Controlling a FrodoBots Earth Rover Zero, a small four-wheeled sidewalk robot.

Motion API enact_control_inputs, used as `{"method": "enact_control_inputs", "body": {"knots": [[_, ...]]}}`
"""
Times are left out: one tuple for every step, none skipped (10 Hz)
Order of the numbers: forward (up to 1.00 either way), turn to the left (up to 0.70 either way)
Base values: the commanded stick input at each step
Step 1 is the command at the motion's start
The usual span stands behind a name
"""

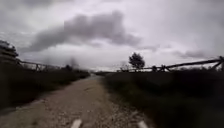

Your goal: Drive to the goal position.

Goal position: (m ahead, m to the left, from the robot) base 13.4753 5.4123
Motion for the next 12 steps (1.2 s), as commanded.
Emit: {"method": "enact_control_inputs", "body": {"knots": [[0.70,0.00],[0.70,0.00],[0.70,0.00],[0.70,0.00],[0.70,0.00],[0.70,0.00],[0.70,0.00],[0.70,0.00],[0.70,0.00],[0.70,0.00],[0.70,0.00],[0.70,0.00]]}}
